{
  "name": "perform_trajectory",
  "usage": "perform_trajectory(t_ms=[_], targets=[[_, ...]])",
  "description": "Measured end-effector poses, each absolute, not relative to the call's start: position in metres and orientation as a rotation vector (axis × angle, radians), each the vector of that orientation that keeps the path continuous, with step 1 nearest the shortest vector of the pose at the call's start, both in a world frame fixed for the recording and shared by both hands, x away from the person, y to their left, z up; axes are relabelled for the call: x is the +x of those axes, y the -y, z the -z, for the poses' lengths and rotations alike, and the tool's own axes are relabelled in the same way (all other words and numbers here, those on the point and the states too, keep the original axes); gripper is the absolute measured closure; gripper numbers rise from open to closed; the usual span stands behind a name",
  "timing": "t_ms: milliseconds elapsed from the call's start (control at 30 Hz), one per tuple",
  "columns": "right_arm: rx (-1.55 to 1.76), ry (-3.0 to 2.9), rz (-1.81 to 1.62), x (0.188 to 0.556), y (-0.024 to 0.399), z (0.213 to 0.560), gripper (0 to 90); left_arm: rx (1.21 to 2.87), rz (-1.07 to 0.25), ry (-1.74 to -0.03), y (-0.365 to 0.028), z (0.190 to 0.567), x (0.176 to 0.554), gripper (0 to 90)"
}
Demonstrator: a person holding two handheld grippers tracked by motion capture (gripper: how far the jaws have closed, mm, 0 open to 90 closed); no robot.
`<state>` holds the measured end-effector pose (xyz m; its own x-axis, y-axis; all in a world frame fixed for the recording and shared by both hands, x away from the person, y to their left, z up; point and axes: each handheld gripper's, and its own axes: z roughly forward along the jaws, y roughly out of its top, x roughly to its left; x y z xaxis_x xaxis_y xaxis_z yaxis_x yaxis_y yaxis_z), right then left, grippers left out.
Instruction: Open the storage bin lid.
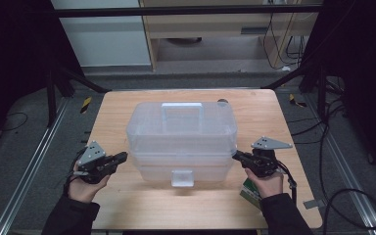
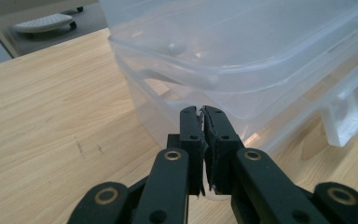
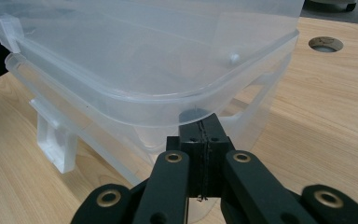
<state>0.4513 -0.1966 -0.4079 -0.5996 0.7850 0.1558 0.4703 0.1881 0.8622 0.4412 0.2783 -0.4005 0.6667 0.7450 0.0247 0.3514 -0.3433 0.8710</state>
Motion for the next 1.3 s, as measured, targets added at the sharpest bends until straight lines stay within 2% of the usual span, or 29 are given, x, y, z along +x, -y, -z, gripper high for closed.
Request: perform_trajectory(t_ms=[367,1300], targets=[[1.191,-2.149,-1.39,0.452,0.198,0.407,90.0,1.929,-0.505,-0.83,-0.273,0.398,0.441,86.6],[1.173,-2.103,-1.465,0.461,0.202,0.387,89.9,1.846,-0.579,-0.846,-0.266,0.382,0.449,85.9]])
